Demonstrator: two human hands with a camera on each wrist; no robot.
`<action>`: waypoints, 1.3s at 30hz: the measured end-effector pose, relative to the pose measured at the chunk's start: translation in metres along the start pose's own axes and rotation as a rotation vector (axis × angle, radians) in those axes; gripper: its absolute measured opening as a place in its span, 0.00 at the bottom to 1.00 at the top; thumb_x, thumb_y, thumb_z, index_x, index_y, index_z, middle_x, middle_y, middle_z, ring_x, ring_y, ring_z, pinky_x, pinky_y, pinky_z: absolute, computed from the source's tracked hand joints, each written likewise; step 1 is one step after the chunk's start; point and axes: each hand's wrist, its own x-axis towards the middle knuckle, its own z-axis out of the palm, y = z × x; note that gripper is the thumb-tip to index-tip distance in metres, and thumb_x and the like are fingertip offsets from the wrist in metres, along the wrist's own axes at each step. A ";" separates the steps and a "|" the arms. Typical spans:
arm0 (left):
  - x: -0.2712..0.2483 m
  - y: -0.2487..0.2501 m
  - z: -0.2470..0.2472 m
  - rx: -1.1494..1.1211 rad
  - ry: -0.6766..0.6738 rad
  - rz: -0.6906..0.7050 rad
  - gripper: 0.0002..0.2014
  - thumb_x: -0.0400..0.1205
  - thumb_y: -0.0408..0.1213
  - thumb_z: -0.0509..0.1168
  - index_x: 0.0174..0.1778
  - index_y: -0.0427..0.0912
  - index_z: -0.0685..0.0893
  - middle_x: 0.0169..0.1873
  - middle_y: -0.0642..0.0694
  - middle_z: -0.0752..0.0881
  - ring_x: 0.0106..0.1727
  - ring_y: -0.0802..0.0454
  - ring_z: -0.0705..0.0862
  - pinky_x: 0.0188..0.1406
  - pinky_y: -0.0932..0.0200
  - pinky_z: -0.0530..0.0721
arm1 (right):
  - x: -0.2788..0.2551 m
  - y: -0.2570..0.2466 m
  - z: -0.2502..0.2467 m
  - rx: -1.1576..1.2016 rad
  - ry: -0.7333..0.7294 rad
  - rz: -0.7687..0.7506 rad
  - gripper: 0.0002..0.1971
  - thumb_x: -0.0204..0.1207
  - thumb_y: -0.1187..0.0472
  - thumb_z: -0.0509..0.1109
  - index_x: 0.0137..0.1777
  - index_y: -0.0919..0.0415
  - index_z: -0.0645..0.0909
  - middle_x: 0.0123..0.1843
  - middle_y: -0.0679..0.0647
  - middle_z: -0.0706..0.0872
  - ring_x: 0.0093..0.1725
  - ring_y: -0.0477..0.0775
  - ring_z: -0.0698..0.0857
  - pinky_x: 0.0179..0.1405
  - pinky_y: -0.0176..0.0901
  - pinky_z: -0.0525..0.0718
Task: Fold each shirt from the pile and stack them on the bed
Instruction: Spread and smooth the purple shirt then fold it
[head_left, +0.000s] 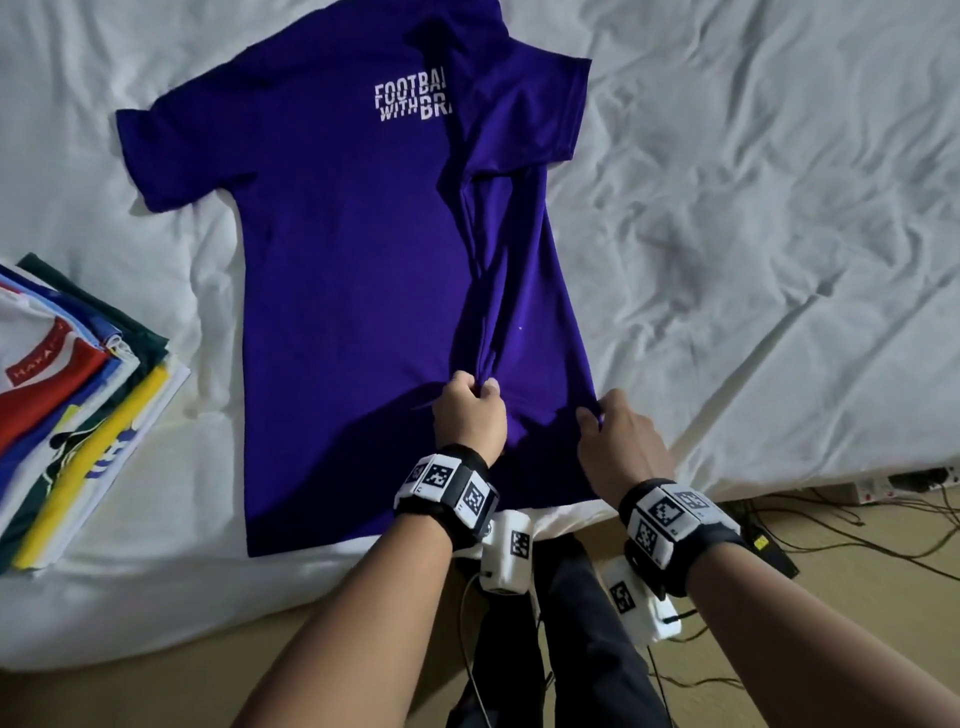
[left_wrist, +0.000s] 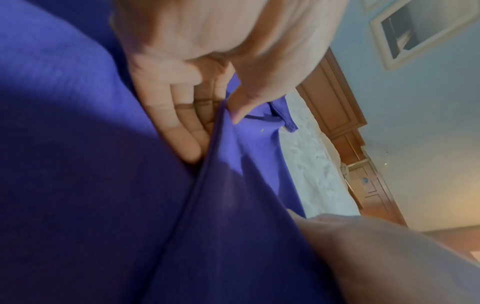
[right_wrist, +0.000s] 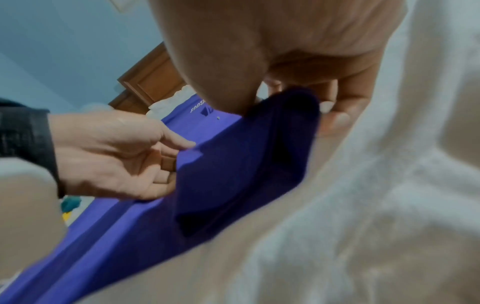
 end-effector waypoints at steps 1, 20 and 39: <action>-0.002 0.000 0.000 -0.014 0.007 0.006 0.14 0.84 0.47 0.67 0.37 0.43 0.78 0.34 0.45 0.84 0.43 0.35 0.85 0.42 0.49 0.83 | -0.002 0.003 0.001 0.006 0.010 -0.005 0.13 0.89 0.46 0.56 0.55 0.56 0.70 0.52 0.63 0.86 0.49 0.68 0.83 0.49 0.56 0.79; 0.069 0.041 0.000 0.252 0.061 0.069 0.14 0.89 0.47 0.59 0.41 0.42 0.75 0.52 0.35 0.88 0.53 0.30 0.84 0.46 0.46 0.77 | 0.081 -0.040 -0.009 -0.034 0.174 -0.060 0.11 0.84 0.52 0.63 0.63 0.50 0.71 0.60 0.52 0.88 0.67 0.60 0.78 0.67 0.59 0.62; 0.088 0.025 -0.008 0.197 -0.029 0.110 0.18 0.81 0.56 0.64 0.36 0.46 0.76 0.33 0.46 0.87 0.35 0.36 0.89 0.39 0.42 0.90 | 0.124 -0.059 -0.029 0.066 0.221 -0.069 0.10 0.83 0.62 0.60 0.58 0.64 0.79 0.61 0.66 0.84 0.61 0.71 0.82 0.55 0.55 0.77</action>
